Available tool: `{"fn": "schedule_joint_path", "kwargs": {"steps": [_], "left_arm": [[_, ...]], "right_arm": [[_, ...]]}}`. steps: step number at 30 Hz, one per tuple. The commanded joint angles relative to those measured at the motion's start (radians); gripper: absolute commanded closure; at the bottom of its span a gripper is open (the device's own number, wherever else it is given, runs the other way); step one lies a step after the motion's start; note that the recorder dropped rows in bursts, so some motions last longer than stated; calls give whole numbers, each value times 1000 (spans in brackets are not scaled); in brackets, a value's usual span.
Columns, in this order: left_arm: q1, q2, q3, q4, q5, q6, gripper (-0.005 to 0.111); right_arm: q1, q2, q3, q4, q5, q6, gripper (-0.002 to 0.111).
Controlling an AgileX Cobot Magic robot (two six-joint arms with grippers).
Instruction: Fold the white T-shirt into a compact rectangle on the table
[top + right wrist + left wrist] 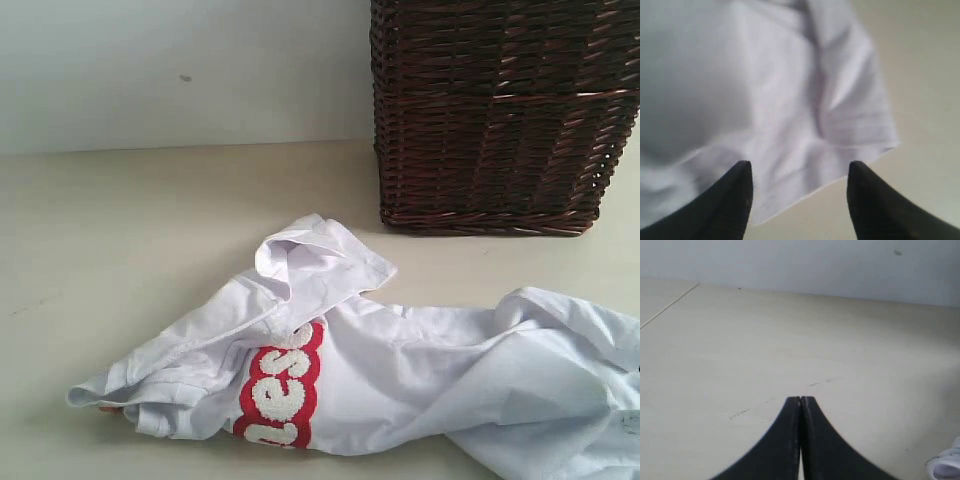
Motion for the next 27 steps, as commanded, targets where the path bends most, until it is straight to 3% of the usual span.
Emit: {"fn": "schedule_joint_path", "kwargs": {"steps": [1, 9, 11, 15, 16, 23, 27], "left_arm": [[3, -6, 3, 2, -8, -5, 107], [3, -6, 3, 2, -8, -5, 107], [3, -6, 3, 2, -8, -5, 107], [3, -6, 3, 2, -8, -5, 107], [3, -6, 3, 2, -8, -5, 107], [3, -6, 3, 2, -8, -5, 107], [3, -6, 3, 2, -8, -5, 107]], "right_arm": [[-2, 214, -24, 286, -229, -206, 53], [-2, 445, -150, 538, -246, -358, 62], [-2, 456, -180, 579, -240, -412, 70], [-2, 478, -239, 639, -248, -478, 104], [-2, 483, -255, 671, -255, -480, 108], [-2, 559, -384, 1019, -445, -480, 108], [-2, 636, -445, 1055, -487, -480, 107]]}}
